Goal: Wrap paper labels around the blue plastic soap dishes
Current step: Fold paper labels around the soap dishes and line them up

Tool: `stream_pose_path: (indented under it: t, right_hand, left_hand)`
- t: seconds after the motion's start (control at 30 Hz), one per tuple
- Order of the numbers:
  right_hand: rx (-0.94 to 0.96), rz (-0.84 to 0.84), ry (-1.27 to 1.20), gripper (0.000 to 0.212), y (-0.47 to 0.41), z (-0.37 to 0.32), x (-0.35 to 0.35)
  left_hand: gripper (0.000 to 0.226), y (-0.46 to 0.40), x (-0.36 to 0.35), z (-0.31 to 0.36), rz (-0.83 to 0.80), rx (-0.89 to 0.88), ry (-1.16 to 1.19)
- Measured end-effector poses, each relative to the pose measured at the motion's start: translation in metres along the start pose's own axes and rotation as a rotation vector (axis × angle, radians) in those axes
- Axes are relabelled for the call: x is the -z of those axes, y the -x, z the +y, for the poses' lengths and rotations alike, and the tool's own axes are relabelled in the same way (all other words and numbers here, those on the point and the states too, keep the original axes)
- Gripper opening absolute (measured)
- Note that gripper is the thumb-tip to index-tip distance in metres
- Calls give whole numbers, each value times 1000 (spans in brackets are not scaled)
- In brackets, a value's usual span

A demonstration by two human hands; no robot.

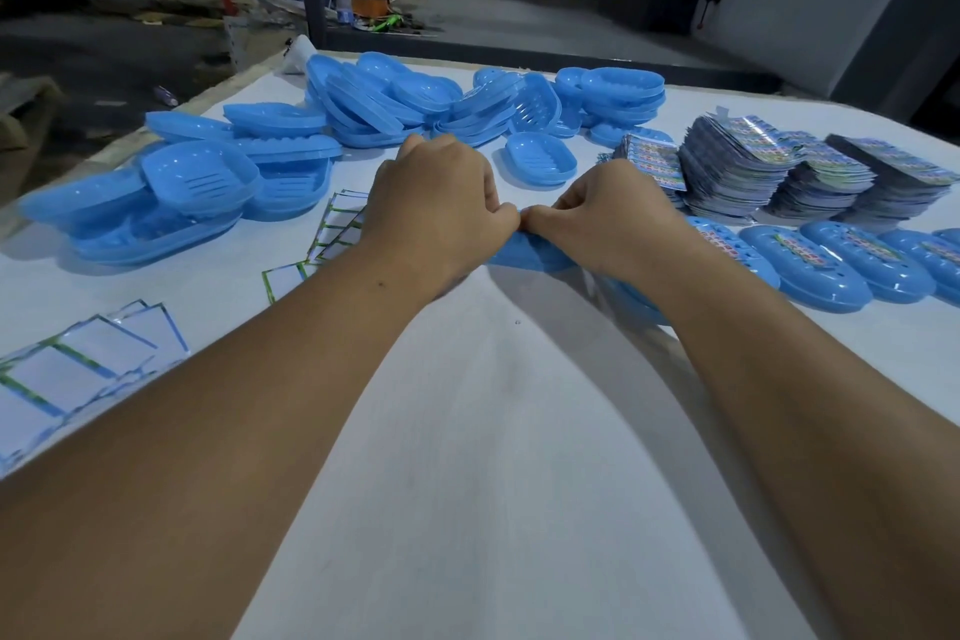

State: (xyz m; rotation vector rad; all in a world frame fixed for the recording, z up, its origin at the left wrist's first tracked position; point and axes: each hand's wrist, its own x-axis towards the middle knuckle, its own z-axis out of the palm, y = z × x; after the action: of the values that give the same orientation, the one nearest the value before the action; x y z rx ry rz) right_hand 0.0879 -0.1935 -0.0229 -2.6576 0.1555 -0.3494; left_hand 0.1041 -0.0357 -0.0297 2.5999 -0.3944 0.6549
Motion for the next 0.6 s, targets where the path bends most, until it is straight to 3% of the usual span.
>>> stream_pose_path:
  t: [0.27, 0.37, 0.6]
  right_hand:
    - [47, 65, 49, 35, 2, 0, 0]
    - [26, 34, 37, 45, 3, 2, 2]
    - [238, -42, -66, 45, 12, -5, 3]
  left_hand:
    - [35, -3, 2, -4, 18, -55, -129]
    - [39, -2, 1, -6, 6, -25, -141]
    - [29, 0, 1, -9, 56, 28, 38]
